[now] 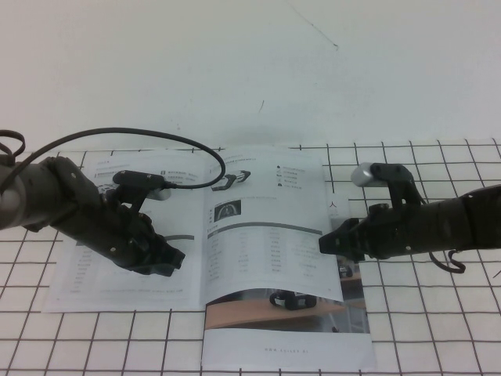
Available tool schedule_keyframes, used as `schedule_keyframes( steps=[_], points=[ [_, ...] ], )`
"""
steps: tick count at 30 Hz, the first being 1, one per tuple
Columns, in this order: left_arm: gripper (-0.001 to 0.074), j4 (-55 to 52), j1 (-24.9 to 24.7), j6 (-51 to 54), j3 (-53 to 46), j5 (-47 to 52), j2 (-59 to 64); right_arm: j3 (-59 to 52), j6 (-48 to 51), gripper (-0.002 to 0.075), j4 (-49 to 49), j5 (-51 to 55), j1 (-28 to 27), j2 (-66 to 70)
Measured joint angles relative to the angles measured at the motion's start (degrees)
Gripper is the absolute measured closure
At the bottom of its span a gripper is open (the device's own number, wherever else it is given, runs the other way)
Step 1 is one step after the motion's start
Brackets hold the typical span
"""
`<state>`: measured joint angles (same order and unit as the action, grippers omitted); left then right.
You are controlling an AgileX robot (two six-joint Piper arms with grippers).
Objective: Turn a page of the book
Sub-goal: Open the closed book
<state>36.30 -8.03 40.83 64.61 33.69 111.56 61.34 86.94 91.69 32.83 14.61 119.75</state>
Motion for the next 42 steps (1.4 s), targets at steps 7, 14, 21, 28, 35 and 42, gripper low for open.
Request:
schedule_keyframes(
  steps=[7,14,21,28,35,42],
  points=[
    [0.0738,0.1,0.0,0.0,0.0,0.0,0.0,0.0,1.5,0.0467,3.5,1.5,0.0,0.5],
    [0.0738,0.1,0.0,0.0,0.0,0.0,0.0,0.0,3.4,0.0467,6.0,3.8,0.3,0.2],
    [0.0738,0.1,0.0,-0.1,0.0,0.0,0.0,0.0,4.0,0.0467,6.2,7.9,0.3,-1.6],
    [0.0738,0.3,0.0,-0.1,0.0,0.0,0.0,0.0,5.0,0.0467,6.2,12.4,0.3,-1.8],
    [0.0738,0.3,0.0,-0.1,0.0,0.0,0.0,0.0,5.4,0.0467,6.2,16.1,0.3,-1.8],
    [0.0738,0.3,0.0,-0.1,0.0,0.0,0.0,0.0,5.7,0.0467,6.2,17.5,0.3,-1.8]
  ],
)
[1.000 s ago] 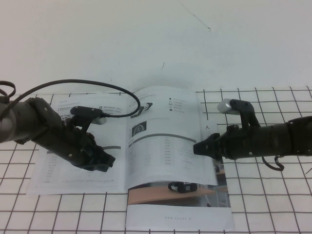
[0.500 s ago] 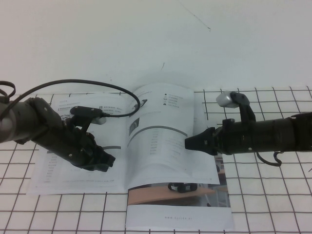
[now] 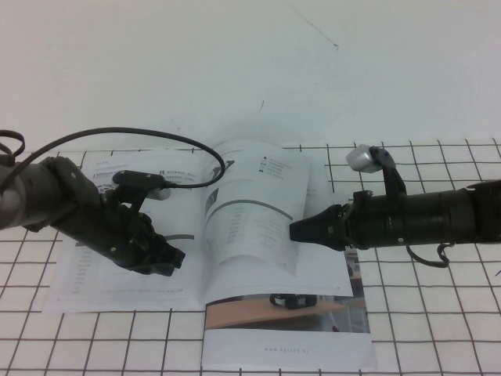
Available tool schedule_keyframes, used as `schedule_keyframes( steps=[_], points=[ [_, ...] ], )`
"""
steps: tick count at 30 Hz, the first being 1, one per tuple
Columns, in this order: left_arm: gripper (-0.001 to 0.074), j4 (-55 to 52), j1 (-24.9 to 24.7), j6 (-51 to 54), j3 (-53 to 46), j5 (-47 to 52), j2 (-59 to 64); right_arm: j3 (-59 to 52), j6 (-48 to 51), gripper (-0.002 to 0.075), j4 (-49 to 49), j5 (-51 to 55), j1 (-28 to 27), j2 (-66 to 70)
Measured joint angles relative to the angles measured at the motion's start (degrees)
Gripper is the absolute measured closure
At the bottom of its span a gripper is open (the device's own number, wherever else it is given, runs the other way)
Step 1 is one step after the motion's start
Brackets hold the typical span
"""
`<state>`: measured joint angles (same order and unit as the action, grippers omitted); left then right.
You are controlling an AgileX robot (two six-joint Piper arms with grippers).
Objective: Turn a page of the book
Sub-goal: Open the closed book
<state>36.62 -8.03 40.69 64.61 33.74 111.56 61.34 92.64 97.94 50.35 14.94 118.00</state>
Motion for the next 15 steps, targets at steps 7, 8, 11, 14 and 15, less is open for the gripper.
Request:
schedule_keyframes(
  steps=[7,8,11,14,15],
  points=[
    [0.0738,-0.3,0.0,0.0,0.0,0.5,-1.3,0.8,0.4,0.0467,0.0,-0.4,0.0,0.0],
    [0.0738,-0.6,0.0,0.0,0.0,0.7,-1.9,1.0,0.5,0.0467,0.0,-0.4,0.0,0.0],
    [0.0738,-1.4,0.0,0.5,0.0,0.9,-4.9,1.0,0.6,0.0467,0.0,-0.5,0.0,0.0],
    [0.0738,-2.3,0.0,2.2,0.0,1.2,-9.3,1.0,0.7,0.0467,0.0,-0.7,0.0,0.0],
    [0.0738,-2.5,0.0,3.0,0.0,1.5,-10.5,1.0,0.6,0.0467,0.0,-0.7,0.0,0.0]
  ],
)
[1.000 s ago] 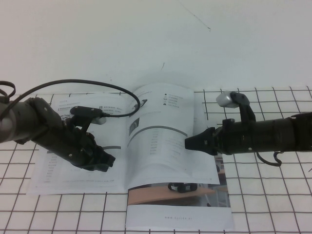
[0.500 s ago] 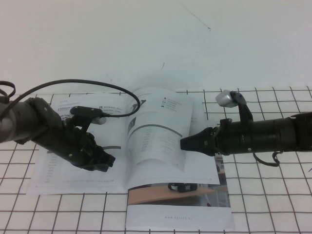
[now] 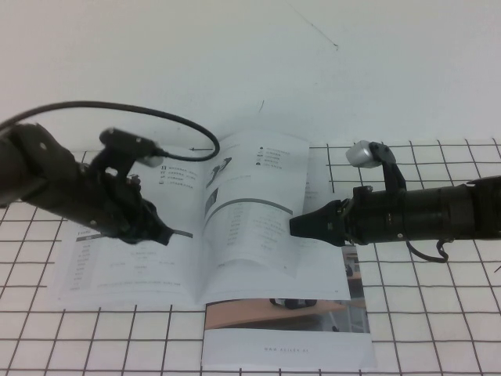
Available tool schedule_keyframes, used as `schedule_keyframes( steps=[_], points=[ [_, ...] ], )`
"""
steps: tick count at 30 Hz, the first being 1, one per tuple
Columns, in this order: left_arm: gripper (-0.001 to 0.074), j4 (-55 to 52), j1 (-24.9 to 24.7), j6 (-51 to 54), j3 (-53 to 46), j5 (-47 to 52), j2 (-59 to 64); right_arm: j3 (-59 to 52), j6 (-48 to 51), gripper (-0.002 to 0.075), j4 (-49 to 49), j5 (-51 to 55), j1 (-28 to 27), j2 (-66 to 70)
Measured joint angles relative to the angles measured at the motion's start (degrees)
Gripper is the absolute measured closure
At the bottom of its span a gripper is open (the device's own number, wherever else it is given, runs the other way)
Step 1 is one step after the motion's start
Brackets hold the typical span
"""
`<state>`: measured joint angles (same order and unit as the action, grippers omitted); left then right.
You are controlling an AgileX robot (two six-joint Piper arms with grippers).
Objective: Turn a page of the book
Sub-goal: Open the closed book
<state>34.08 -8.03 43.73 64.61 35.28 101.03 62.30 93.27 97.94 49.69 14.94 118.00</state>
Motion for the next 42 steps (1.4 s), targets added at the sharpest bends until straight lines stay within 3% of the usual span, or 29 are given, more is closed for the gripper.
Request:
schedule_keyframes(
  steps=[6,12,21,26,31,42],
  points=[
    [0.0738,-2.3,-2.5,5.0,-0.1,1.2,-8.7,0.0,0.1,0.0467,0.0,0.0,0.0,0.0],
    [0.0738,-9.3,-9.2,2.7,-0.3,1.9,-14.7,0.0,0.1,0.0467,0.0,-0.1,0.0,0.0],
    [0.0738,-37.7,-24.3,-22.8,-11.7,-6.1,-21.3,0.0,0.2,0.0467,0.0,-0.6,0.0,0.0],
    [0.0738,-41.8,-31.0,-31.4,-21.5,-14.1,-26.7,0.0,0.2,0.0467,0.0,-0.6,0.0,0.0],
    [0.0738,-43.5,-37.0,-32.6,-27.9,-24.8,-28.1,0.0,0.2,0.0467,0.0,-0.6,0.0,0.0],
    [0.0737,-44.9,-37.6,-32.9,-28.7,-39.2,-13.9,0.0,0.2,0.0467,0.0,-0.6,0.0,0.0]
  ],
)
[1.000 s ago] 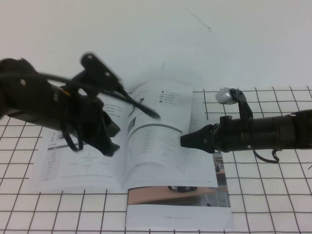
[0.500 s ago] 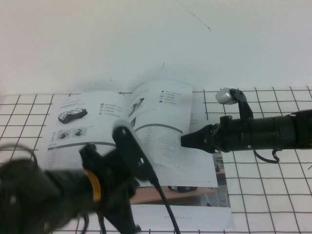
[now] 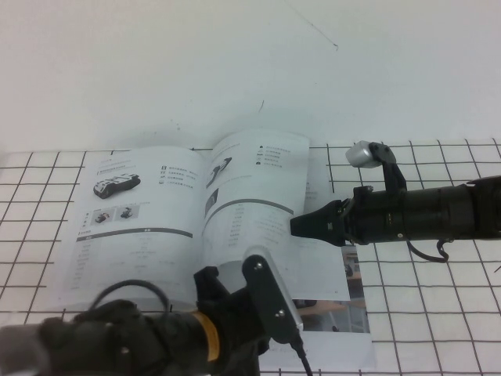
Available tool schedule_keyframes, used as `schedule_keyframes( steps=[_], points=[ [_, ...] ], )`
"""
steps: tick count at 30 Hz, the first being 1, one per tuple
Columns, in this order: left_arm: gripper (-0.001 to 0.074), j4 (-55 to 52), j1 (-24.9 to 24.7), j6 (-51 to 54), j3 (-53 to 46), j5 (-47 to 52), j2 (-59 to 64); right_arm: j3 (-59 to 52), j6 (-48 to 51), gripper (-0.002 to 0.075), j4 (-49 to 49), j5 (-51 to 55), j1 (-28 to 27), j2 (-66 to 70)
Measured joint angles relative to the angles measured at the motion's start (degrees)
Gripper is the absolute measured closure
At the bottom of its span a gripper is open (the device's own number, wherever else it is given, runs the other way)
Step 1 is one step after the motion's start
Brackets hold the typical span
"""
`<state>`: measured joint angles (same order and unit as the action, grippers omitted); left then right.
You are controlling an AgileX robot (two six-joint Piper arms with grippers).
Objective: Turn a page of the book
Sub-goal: Open the closed book
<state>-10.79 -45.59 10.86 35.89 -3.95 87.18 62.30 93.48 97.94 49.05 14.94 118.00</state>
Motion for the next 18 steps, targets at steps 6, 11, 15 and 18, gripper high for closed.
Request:
schedule_keyframes(
  steps=[6,11,15,18],
  points=[
    [0.0737,2.3,0.0,0.0,3.3,-1.4,5.0,0.0,0.0,0.0467,0.0,0.0,0.0,0.0],
    [0.0737,4.5,0.0,0.0,6.1,-1.0,4.5,0.0,0.0,0.0467,0.0,0.0,0.0,0.0],
    [0.0737,5.7,0.0,0.1,6.4,2.3,2.7,0.0,0.0,0.0467,0.0,0.0,0.0,0.0],
    [0.0737,5.5,0.0,0.1,6.4,8.4,1.0,0.0,0.0,0.0467,0.0,0.0,0.0,0.0]
  ],
)
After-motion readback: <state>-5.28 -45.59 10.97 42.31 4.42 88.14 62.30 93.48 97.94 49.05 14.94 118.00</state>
